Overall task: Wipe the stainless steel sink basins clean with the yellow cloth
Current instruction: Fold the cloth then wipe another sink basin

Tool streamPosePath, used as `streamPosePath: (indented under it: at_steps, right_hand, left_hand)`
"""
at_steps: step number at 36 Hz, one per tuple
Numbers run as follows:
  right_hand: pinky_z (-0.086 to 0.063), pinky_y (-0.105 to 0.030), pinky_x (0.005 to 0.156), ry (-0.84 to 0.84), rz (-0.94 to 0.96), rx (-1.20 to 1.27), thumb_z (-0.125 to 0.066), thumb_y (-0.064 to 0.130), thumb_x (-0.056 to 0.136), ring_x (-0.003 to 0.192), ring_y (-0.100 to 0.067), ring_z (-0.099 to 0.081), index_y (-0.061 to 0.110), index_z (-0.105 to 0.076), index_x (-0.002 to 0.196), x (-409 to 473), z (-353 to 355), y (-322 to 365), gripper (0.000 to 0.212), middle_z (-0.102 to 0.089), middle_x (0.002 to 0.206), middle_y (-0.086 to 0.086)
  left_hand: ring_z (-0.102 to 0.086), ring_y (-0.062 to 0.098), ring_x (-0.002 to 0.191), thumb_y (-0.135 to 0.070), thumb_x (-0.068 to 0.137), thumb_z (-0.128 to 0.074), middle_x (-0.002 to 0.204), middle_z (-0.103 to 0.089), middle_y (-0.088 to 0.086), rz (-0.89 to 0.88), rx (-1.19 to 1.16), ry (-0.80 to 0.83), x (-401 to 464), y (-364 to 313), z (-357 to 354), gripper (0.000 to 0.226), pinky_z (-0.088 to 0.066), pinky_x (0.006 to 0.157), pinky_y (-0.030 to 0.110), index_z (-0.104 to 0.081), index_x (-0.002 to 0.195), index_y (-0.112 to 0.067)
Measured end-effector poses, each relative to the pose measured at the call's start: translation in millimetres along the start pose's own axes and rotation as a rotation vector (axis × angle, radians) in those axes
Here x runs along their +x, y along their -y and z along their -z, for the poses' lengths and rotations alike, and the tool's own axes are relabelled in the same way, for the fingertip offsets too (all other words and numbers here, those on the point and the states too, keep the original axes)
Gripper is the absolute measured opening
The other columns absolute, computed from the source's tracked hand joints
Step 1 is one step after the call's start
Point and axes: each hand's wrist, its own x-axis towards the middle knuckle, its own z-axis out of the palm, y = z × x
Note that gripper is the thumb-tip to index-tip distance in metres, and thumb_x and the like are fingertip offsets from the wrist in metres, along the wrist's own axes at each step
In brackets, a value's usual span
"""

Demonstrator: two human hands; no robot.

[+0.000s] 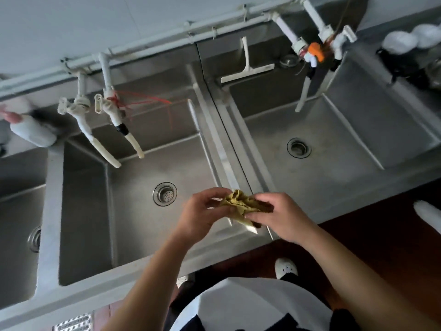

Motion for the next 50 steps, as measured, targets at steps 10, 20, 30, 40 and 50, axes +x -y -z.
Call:
streamPosePath:
  at_steps: [10,20,30,40,50]
  right_hand:
    - [-0.054,-0.042,0.080,-0.055,0.030,-0.124,-0.076,0.024,0.080,0.083,-0.010,-0.067,0.022,-0.078,0.093,-34,126,-71,0.013,-0.073,0.085,0.007]
    - [-0.053,-0.036,0.086,-0.010,0.016,-0.129,-0.075,0.017,0.082,0.089,-0.005,-0.067,0.025,-0.077,0.097,-42,161,-89,0.017,-0.075,0.092,0.010]
    - [-0.055,-0.043,0.079,-0.082,-0.049,-0.204,-0.074,0.024,0.083,0.080,-0.010,-0.069,0.025,-0.078,0.093,-41,224,-103,0.011,-0.074,0.082,0.008]
    - [-0.057,-0.039,0.076,-0.047,-0.063,-0.149,-0.074,0.025,0.084,0.077,-0.005,-0.069,0.025,-0.079,0.097,14,318,-138,0.014,-0.075,0.081,0.012]
    - [-0.051,-0.024,0.083,0.167,-0.136,-0.138,-0.080,0.015,0.079,0.093,-0.008,-0.066,0.023,-0.071,0.109,94,441,-208,0.032,-0.071,0.101,0.007]
  left_hand:
    - [-0.071,0.014,0.098,0.002,0.074,-0.077,0.096,-0.075,-0.003,0.036,0.131,-0.029,19,-22,-149,0.041,-0.057,0.089,0.037,-0.074,0.098,-0.031]
    - [-0.067,0.000,0.105,-0.004,0.080,-0.077,0.107,-0.074,-0.013,0.090,0.102,-0.022,18,-31,-191,0.048,-0.053,0.098,0.028,-0.068,0.112,-0.039]
    - [-0.072,0.016,0.097,0.002,0.080,-0.076,0.098,-0.077,-0.002,0.019,0.052,0.151,84,-42,-230,0.028,-0.055,0.096,0.034,-0.076,0.102,-0.016]
    - [-0.070,0.006,0.094,-0.004,0.078,-0.079,0.103,-0.073,-0.004,0.021,0.200,0.156,167,-71,-299,0.042,-0.054,0.090,0.021,-0.070,0.115,-0.022]
    - [-0.072,0.009,0.088,-0.001,0.080,-0.076,0.088,-0.076,-0.005,0.227,0.171,-0.007,268,-88,-385,0.025,-0.053,0.080,0.018,-0.074,0.096,-0.020]
